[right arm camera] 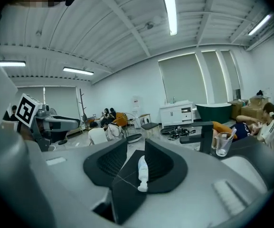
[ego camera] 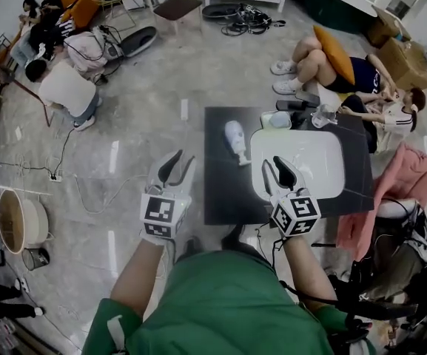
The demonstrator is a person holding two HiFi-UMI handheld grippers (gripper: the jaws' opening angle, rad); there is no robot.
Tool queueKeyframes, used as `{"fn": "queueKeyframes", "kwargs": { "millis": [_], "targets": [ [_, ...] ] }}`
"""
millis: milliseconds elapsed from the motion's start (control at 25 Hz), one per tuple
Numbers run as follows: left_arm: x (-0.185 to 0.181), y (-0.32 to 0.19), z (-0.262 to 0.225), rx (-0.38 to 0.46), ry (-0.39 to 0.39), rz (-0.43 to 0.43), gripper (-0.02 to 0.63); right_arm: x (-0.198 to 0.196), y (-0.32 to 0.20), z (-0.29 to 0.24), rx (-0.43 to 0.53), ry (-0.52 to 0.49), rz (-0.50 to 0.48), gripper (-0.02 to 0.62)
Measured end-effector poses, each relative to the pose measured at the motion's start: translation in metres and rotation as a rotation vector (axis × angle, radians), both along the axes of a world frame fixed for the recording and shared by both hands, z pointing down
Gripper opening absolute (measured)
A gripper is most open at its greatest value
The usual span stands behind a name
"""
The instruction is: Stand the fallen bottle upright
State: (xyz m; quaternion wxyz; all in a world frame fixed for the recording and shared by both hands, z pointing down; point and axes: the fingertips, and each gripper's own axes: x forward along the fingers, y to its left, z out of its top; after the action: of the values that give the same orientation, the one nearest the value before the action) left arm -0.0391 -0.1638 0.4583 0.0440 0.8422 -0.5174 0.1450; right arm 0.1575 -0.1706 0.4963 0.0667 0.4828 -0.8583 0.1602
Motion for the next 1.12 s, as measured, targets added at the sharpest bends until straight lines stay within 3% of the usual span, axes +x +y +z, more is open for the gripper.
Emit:
{"fn": "queueKeyframes", "kwargs": {
  "millis": [160,320,760,1120],
  "targets": [
    [0.016,-0.009,0.012,-0.034,-0.018,-0.025,0.121,0.001,-0.018,0.020,-0.042,-0.006,-0.119,0.100],
    [0.029,-0.011,0.022,-0.057,-0.029,-0.040,0.120,-0.006,-0.028,0.048,-0.075,0.048,-0.241,0.100],
    [0.015,-0.027,0.071,-0.169,-0.022,-0.080,0.117,-0.022,-0.054,0.133,-0.201,0.206,-0.391,0.100],
    [0.001,-0.039,0.112,-0.237,-0.028,-0.050,0.117,-0.036,-0.056,0.196,-0.273,0.425,-0.517,0.100]
  ]
}}
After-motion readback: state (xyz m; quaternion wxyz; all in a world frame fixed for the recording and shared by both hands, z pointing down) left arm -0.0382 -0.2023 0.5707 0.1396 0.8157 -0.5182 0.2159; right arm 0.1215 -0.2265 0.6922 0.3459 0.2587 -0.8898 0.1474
